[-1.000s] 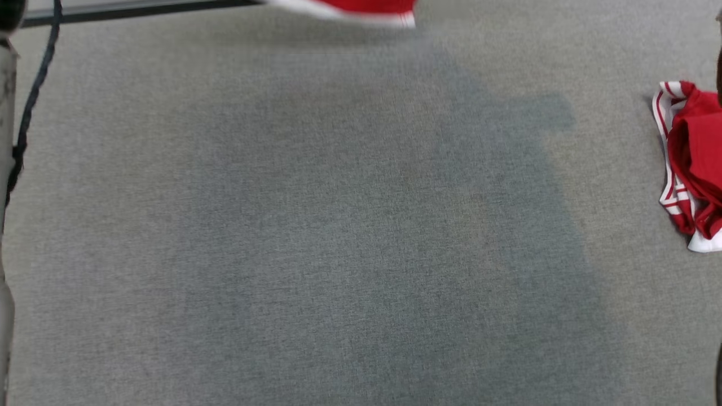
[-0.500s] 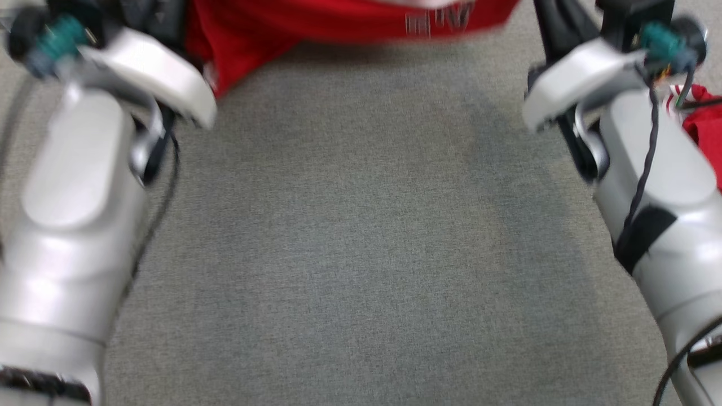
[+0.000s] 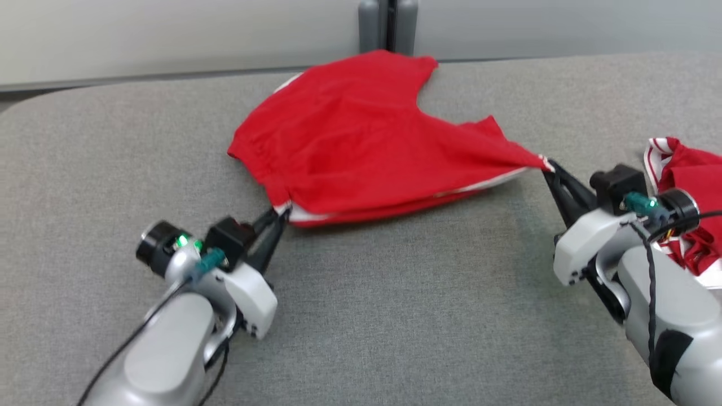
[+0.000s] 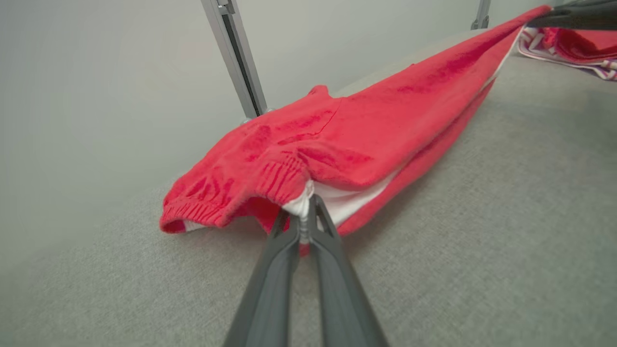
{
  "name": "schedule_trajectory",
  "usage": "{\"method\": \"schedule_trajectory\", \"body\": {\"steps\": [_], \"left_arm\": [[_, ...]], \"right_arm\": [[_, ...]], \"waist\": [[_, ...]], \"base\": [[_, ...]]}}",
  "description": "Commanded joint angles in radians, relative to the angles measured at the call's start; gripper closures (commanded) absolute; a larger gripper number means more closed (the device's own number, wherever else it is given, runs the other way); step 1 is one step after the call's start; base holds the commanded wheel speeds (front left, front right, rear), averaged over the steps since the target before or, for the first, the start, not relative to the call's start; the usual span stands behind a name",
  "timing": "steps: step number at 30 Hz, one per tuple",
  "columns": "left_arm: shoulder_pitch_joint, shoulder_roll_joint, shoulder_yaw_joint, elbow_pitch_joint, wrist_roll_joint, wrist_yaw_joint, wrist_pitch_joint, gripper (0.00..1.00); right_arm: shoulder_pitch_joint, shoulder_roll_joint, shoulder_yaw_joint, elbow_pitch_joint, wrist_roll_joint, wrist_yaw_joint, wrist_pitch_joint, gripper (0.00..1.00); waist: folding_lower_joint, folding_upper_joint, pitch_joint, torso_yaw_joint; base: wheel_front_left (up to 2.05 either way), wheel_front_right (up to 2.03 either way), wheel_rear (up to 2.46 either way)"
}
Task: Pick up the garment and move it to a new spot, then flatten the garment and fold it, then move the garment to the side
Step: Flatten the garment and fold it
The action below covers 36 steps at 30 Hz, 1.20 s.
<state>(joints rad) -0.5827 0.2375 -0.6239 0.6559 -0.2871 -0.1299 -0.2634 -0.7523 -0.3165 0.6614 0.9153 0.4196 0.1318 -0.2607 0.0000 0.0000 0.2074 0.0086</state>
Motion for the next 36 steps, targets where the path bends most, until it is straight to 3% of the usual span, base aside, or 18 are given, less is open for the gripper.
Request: {"method": "schedule_trajectory", "body": {"steps": [1, 7, 13, 20, 31, 36], "left_arm": [[0.027, 0.000, -0.007, -0.003, 0.006, -0.001, -0.001, 1.00], [0.134, -0.004, -0.056, 0.000, 0.011, -0.001, -0.001, 1.00], [0.222, -0.004, -0.089, -0.030, 0.003, -0.001, -0.001, 1.00], [0.332, 0.001, -0.138, -0.094, -0.006, -0.001, 0.003, 1.00], [0.467, 0.055, -0.197, -0.275, -0.015, 0.021, 0.061, 1.00], [0.476, 0.064, -0.189, -0.367, -0.027, 0.043, 0.076, 1.00]], "right_arm": [[0.017, -0.010, 0.013, -0.001, 0.010, -0.002, -0.006, 1.00], [0.083, -0.062, 0.116, -0.020, 0.095, -0.002, 0.019, 1.00], [0.164, -0.154, 0.236, -0.122, 0.226, -0.002, 0.097, 1.00], [0.256, -0.356, 0.373, -0.346, 0.404, -0.002, 0.238, 1.00], [0.329, -0.641, 0.435, -0.639, 0.515, -0.002, 0.375, 1.00], [0.298, -0.714, 0.389, -0.714, 0.524, -0.002, 0.399, 1.00]], "waist": [[0.0000, 0.0000, -0.030, -0.001], [0.0000, 0.0000, -0.093, -0.019], [0.0000, 0.0000, -0.140, -0.023], [0.0000, 0.0000, -0.185, -0.023], [0.0000, 0.0000, -0.193, -0.018], [0.0000, 0.0000, -0.172, 0.011]], "base": [[0.00, 0.00, 0.00], [0.00, 0.00, 0.00], [0.00, 0.00, 0.00], [0.00, 0.00, 0.00], [0.00, 0.00, 0.00], [0.00, 0.00, 0.00]]}}
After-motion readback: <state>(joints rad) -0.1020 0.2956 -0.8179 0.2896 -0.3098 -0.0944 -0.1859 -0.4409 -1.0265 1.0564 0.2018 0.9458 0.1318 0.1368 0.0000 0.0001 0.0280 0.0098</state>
